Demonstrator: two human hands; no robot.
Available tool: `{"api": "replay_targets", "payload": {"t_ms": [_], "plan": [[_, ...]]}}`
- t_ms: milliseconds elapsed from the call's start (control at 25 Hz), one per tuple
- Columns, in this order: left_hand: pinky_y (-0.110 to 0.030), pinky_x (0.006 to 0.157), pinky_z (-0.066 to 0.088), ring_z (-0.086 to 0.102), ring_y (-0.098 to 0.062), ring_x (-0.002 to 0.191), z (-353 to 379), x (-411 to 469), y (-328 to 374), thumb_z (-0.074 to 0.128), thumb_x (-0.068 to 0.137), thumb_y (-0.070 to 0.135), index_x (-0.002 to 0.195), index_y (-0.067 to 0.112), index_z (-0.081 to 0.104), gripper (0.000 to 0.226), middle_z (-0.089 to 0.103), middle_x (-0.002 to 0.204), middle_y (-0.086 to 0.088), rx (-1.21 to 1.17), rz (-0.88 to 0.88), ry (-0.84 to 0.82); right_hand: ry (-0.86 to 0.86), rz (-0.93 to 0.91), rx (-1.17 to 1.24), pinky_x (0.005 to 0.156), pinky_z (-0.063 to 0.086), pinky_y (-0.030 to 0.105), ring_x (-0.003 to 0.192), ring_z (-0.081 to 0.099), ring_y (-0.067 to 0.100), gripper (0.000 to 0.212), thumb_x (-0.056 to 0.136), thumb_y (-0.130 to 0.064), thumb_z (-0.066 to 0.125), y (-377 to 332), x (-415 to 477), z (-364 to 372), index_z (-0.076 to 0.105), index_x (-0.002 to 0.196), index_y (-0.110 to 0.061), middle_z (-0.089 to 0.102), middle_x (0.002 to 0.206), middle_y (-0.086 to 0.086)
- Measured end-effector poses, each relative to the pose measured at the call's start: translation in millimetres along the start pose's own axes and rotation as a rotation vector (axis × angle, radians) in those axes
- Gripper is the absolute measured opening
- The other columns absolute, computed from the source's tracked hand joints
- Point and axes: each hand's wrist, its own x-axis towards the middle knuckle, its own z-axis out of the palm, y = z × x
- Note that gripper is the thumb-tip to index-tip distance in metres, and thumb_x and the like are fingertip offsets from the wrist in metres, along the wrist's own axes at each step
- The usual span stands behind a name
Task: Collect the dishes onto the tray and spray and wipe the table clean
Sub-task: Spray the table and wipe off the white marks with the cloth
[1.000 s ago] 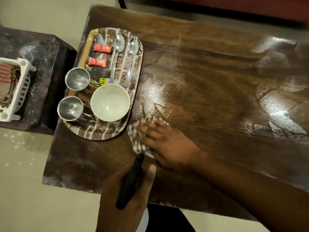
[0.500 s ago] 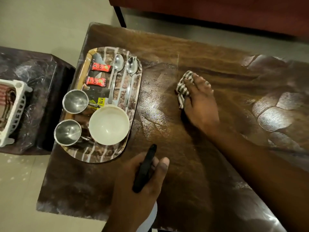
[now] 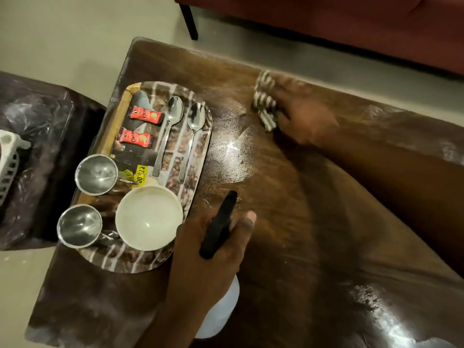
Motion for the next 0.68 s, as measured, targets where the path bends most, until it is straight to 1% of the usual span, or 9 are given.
{"api": "replay_targets", "payload": {"t_ms": [80,160,240,320,400,440,520,600,680], "plan": [[-0.043,0.059,0.055,0.064,-0.025,0.043,0.8,4.2,3.8,0.079,0.092,0.038,0.065,0.005,0.064,0.045,0.058,0.048,-0.015,-0.035,-0.007,0.008,0.026,0.122,0.074,0.132,0.018,0.048,0.161,0.02,0.034,0.061,0.106,-0.027,0.047,1.3,21.0,-5.0,0.032,0.165,-0.029,0.019,0.176,0.008],[-0.043,0.061,0.056,0.064,-0.025,0.045,1.2,9.8,6.8,0.08,0.091,0.04,0.071,0.009,0.066,0.039,0.059,0.05,-0.015,-0.042,-0.007,0.019,0.016,0.065,0.05,0.13,0.022,0.054,0.161,0.021,0.036,0.062,0.105,-0.031,0.046,-11.4,12.7,3.9,0.031,0.165,-0.029,0.02,0.176,0.008],[-0.045,0.059,0.055,0.064,-0.028,0.046,2.5,16.0,8.1,0.08,0.091,0.045,0.074,0.01,0.067,0.041,0.057,0.049,-0.015,-0.034,-0.01,0.028,-0.08,-0.26,-0.043,0.131,0.019,0.057,0.163,0.015,0.033,0.064,0.105,-0.038,0.041,-32.4,-20.1,21.2,0.025,0.166,-0.031,0.014,0.178,0.006],[-0.046,0.057,0.055,0.063,-0.03,0.045,5.1,19.6,8.8,0.076,0.09,0.046,0.074,0.009,0.066,0.042,0.056,0.049,-0.015,-0.04,-0.009,0.026,-0.263,-0.686,-0.102,0.134,0.006,0.047,0.165,0.005,0.025,0.064,0.107,-0.036,0.041,-42.5,-43.9,29.0,0.022,0.168,-0.029,0.009,0.178,0.002],[-0.047,0.058,0.054,0.062,-0.028,0.045,7.2,17.9,10.4,0.074,0.091,0.045,0.069,0.009,0.063,0.044,0.056,0.049,-0.015,-0.024,0.007,0.016,-0.297,-0.844,-0.18,0.133,0.011,0.049,0.165,0.005,0.022,0.062,0.109,-0.038,0.038,-28.4,-29.0,22.1,0.021,0.168,-0.03,0.009,0.178,-0.001],[-0.048,0.058,0.053,0.062,-0.027,0.045,8.1,14.5,9.8,0.074,0.091,0.046,0.065,0.013,0.062,0.044,0.055,0.048,-0.014,-0.004,0.011,0.007,-0.248,-0.732,-0.191,0.131,0.02,0.053,0.165,0.008,0.024,0.062,0.109,-0.042,0.034,-18.4,-18.6,19.8,0.021,0.168,-0.033,0.009,0.178,-0.002],[-0.051,0.056,0.052,0.06,-0.03,0.044,8.3,2.7,6.2,0.076,0.089,0.049,0.059,0.016,0.059,0.048,0.052,0.045,-0.013,0.027,-0.011,-0.004,-0.091,-0.328,-0.106,0.125,0.031,0.059,0.163,0.017,0.031,0.064,0.104,-0.046,0.032,2.1,-6.4,14.4,0.025,0.166,-0.035,0.014,0.178,-0.001],[-0.052,0.052,0.048,0.056,-0.034,0.042,5.1,-13.9,-1.1,0.078,0.085,0.055,0.055,0.013,0.054,0.056,0.047,0.043,-0.012,0.032,-0.047,-0.019,0.075,0.056,0.046,0.128,0.026,0.056,0.162,0.02,0.032,0.064,0.102,-0.037,0.039,5.9,-16.2,16.3,0.031,0.164,-0.032,0.02,0.177,0.003],[-0.053,0.053,0.049,0.057,-0.032,0.042,-1.2,-29.7,-7.2,0.078,0.084,0.056,0.054,0.012,0.053,0.059,0.049,0.043,-0.013,0.042,-0.064,-0.052,0.191,0.268,0.138,0.132,0.018,0.053,0.163,0.018,0.031,0.062,0.102,-0.03,0.043,-20.8,-48.0,30.7,0.034,0.164,-0.028,0.021,0.176,0.006]]}}
